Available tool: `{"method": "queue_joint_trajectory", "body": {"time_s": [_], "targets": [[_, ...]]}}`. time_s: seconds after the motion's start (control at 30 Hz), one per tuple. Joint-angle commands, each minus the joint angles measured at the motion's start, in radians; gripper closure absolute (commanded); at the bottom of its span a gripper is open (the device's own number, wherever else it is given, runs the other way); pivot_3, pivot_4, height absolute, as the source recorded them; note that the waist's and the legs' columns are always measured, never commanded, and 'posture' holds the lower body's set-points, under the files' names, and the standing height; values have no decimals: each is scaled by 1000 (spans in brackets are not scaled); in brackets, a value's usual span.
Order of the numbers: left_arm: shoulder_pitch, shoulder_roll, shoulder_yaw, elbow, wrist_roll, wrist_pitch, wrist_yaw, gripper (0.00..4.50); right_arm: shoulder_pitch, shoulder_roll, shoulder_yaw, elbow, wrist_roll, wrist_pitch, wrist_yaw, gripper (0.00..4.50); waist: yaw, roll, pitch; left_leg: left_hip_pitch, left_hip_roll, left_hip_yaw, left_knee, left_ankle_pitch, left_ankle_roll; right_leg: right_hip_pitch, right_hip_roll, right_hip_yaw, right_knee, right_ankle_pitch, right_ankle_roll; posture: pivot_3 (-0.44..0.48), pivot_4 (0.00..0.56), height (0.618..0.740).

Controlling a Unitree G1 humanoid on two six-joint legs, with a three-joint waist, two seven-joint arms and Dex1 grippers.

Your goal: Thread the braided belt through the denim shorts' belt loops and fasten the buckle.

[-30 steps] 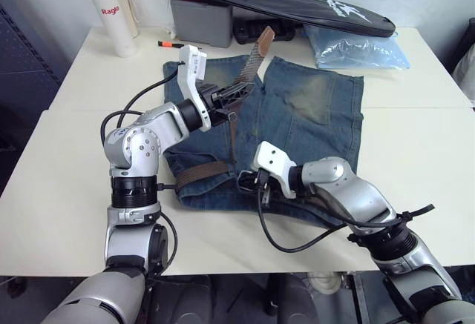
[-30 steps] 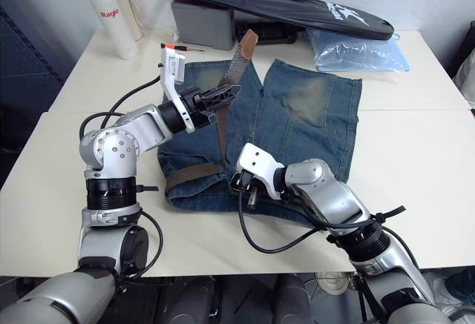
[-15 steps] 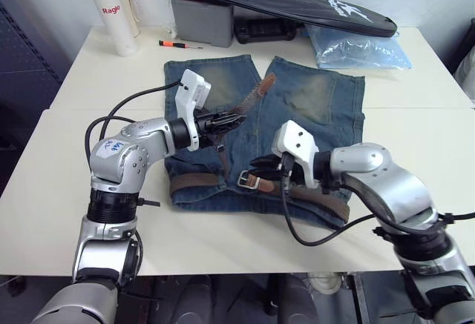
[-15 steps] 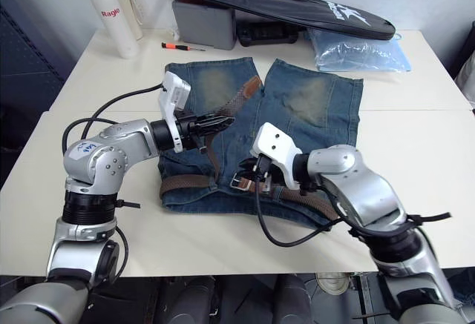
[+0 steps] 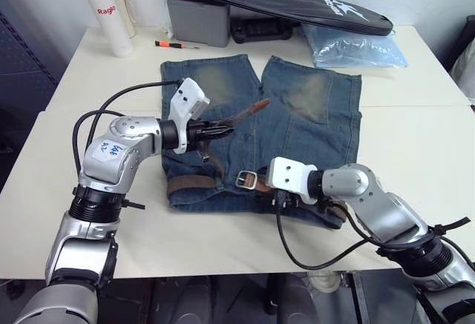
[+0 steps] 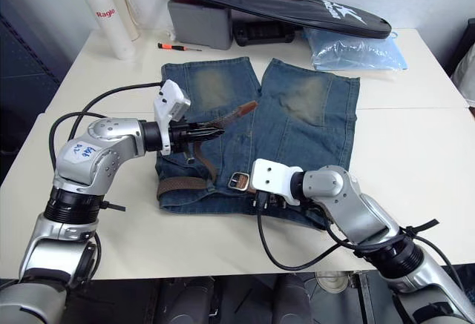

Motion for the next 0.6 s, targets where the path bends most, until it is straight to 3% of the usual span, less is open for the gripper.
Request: {"method": "queue_joint_trajectory", "body": {"time_s": [0.03,0.3,0.6], "targets": [[6,6,6,-32,7,-15,-13,4500,12,13,1,0,-23,13,-3,1550,0,0,0,0,0,0,0,0,0,0,0,0,0,0,0,0,150,740],[16,9,13,-25,21,-19,-26,4500,13,5,-61,-70,37,157,28,1550,2,0,0,0,0,0,0,0,0,0,0,0,1,0,0,0,150,740],[-1,-7,2,-7,34,-28,-31,4500,42,-23,-12,-50,-63,125,-12,1550,3,0,0,0,0,0,0,0,0,0,0,0,1,0,0,0,150,740]]}}
